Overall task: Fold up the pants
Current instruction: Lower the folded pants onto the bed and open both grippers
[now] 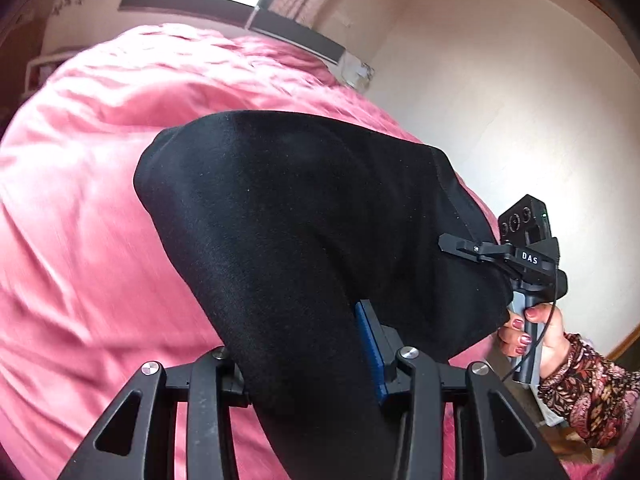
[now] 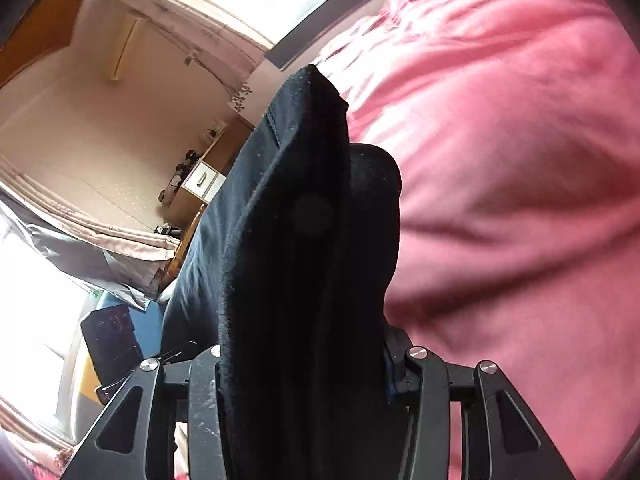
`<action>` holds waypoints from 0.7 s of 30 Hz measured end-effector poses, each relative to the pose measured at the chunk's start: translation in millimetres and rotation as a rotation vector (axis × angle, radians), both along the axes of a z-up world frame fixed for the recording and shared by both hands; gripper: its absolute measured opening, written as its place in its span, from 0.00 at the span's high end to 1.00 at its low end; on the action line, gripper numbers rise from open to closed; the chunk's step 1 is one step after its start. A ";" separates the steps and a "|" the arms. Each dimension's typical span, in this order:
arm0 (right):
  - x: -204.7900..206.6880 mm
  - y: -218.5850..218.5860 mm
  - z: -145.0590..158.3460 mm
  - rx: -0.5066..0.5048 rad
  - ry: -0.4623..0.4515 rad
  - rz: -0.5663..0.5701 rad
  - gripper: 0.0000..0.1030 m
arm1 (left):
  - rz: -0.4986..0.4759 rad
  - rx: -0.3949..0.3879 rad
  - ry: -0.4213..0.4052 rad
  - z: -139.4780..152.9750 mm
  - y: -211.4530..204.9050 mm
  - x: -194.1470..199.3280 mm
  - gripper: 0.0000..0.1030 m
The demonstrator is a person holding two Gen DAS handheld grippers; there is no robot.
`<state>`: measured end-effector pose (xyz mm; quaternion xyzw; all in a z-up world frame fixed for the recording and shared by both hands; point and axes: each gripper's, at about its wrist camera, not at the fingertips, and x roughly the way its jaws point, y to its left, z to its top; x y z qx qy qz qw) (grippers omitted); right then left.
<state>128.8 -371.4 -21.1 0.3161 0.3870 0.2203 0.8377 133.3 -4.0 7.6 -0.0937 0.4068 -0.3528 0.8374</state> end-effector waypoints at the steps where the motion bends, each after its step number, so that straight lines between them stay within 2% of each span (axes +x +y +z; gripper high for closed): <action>1: 15.1 2.8 3.0 -0.009 -0.007 0.008 0.55 | 0.011 0.006 -0.007 2.7 0.4 9.5 0.59; 8: 104.5 17.0 11.0 -0.066 -0.035 0.021 0.56 | 0.099 0.044 -0.013 6.9 1.4 95.4 0.59; 12: 150.4 27.0 -2.4 -0.075 -0.013 -0.001 0.55 | 0.116 0.084 -0.006 -5.0 -1.9 138.9 0.59; 16: 177.8 27.3 -32.8 -0.093 0.039 -0.040 0.55 | 0.120 0.113 0.011 -26.5 -11.3 165.1 0.57; 18: 182.8 21.1 -45.6 -0.076 0.055 -0.070 0.51 | 0.118 0.112 -0.003 -32.3 -10.2 165.9 0.54; 21: 183.1 12.0 -61.2 -0.038 0.074 -0.106 0.44 | 0.137 0.105 -0.002 -43.3 -3.3 163.8 0.40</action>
